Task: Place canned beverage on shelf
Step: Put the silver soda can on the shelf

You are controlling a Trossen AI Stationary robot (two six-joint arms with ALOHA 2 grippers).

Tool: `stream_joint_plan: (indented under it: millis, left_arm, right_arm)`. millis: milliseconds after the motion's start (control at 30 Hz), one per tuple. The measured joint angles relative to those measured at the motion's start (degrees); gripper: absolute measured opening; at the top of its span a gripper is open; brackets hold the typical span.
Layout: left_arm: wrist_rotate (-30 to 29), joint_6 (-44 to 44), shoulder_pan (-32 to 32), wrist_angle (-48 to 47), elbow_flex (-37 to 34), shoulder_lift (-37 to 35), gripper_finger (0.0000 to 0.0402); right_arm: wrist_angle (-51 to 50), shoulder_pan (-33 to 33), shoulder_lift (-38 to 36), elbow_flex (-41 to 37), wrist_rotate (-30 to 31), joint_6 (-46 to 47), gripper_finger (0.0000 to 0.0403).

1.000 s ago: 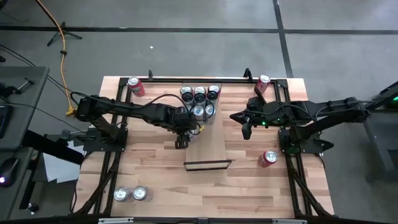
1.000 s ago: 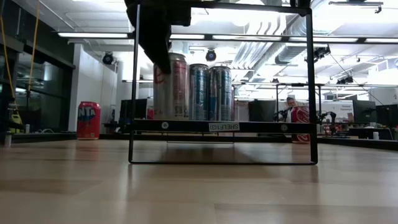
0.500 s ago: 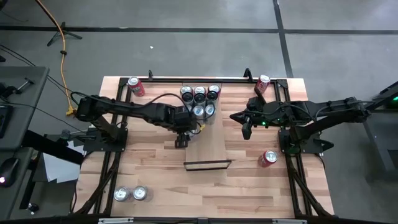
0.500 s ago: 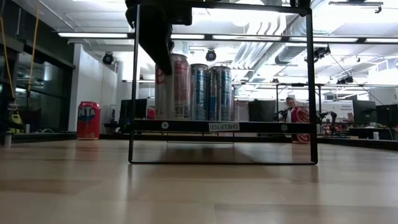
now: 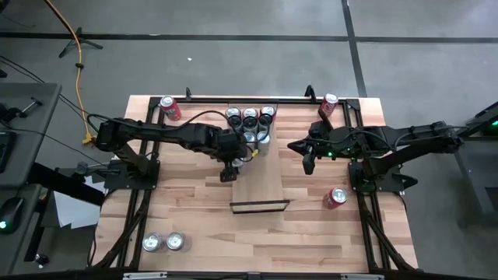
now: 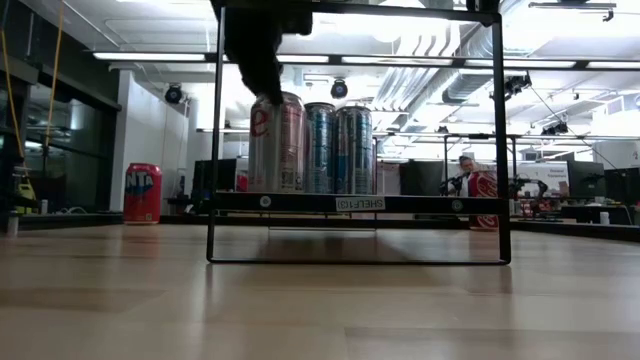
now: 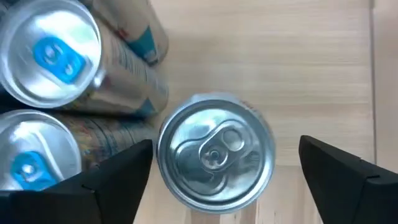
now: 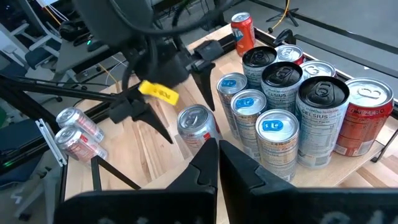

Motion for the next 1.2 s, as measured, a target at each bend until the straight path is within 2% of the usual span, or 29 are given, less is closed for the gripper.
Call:
stream_joint_plan:
  millis: [167, 267, 400, 533, 700, 800, 900, 1033, 1100, 1200]
  left_arm:
    - [1.28, 1.83, -0.20, -5.25, 6.82, -0.05, 0.0356]
    - [1.35, -1.04, -0.40, -8.67, 10.90, -0.59, 0.0356]
    - [1.16, -4.74, -2.32, -7.79, 11.56, -4.13, 0.0356]
    - [-1.30, -9.17, -6.38, -1.20, 6.59, -8.81, 0.0356]
    - [-3.33, -15.41, -12.36, 10.63, -5.08, -14.40, 0.0356]
    - [-2.75, -19.56, -14.79, 17.00, -11.18, -15.77, 0.0356]
    - [-4.68, -19.29, -16.63, 20.44, -14.41, -15.61, 0.0350]
    - [-12.67, -16.67, -17.53, 19.14, -15.43, -12.70, 0.0301]
    - [-15.82, -17.72, -17.30, 19.63, -15.43, -11.13, 0.0254]
    - [-16.89, -18.56, -16.65, 20.64, -15.32, -9.57, 0.0161]
  right_arm:
    - [0.00, 0.02, 0.00, 0.00, 0.02, -0.01, 0.0000]
    - [0.00, 0.01, 0.00, 0.00, 0.01, -0.01, 0.0000]
    - [-0.02, 0.00, -0.02, 0.00, 0.01, -0.01, 0.0000]
    - [-0.24, 0.00, -0.04, 0.00, 0.03, -0.01, 0.0000]
    - [-0.50, 0.01, -0.02, 0.00, 1.13, 0.02, 0.0000]
    - [-0.69, 0.02, -0.04, 0.00, 1.15, 1.06, 0.0000]
    - [-0.94, 0.02, -0.04, 0.00, 1.15, 1.25, 0.0000]
    - [-0.94, 0.02, -0.04, 0.00, 1.15, 1.20, 0.0000]
    - [-0.98, 0.01, -0.02, -0.21, 1.14, 1.32, 0.0000]
    - [-1.25, -0.01, -0.02, -0.22, 1.13, 2.49, 0.0000]
